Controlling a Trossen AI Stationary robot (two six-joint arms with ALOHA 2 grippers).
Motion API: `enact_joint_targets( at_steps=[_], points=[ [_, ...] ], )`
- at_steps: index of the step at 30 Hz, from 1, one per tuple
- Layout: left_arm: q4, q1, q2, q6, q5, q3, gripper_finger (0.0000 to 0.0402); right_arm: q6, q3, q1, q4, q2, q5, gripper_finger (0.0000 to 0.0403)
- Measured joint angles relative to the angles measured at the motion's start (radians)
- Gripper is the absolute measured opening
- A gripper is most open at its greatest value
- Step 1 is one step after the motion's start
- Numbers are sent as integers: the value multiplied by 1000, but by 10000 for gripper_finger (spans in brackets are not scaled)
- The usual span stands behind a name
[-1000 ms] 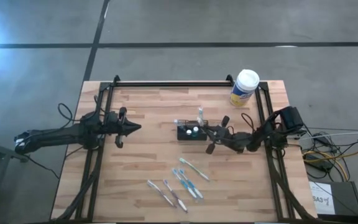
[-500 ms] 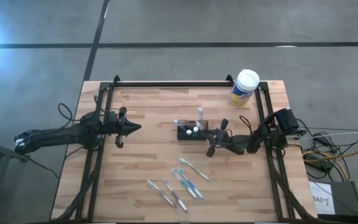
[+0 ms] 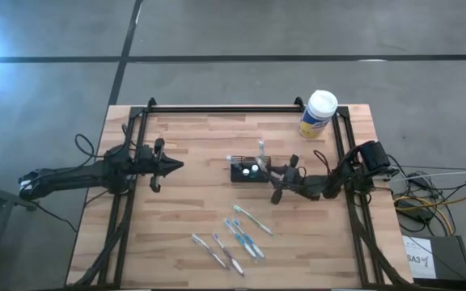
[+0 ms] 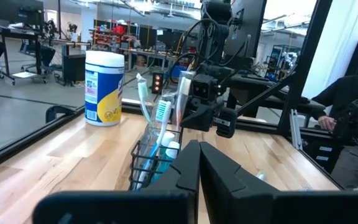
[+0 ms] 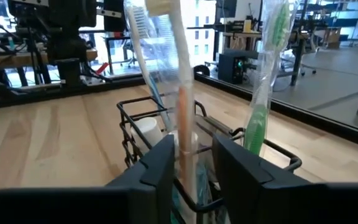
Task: Pick & Place toothbrushing station
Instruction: Put the orange toothbrush into the wire organizer, then put the green toothbrush into the wire organizer
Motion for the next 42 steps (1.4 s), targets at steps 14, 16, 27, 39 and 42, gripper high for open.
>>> enact_joint_targets(
  at_steps=[14, 16, 27, 39, 42],
  points=[
    [2, 0, 0, -2, 0, 0, 14, -36, -60, 7, -4, -148, 27, 172],
    [2, 0, 0, -2, 0, 0, 14, -55, -81, 22, -5, -202, 37, 174],
    [2, 0, 0, -5, 1, 0, 14, -165, -240, 219, -166, -662, 75, 93],
    [3, 0, 0, -22, 0, 0, 14, -43, -171, 216, -1199, -1329, -127, 11],
    [3, 0, 0, -12, -1, 0, 14, 3, -174, 177, -1322, -1497, -170, 9]
  ],
)
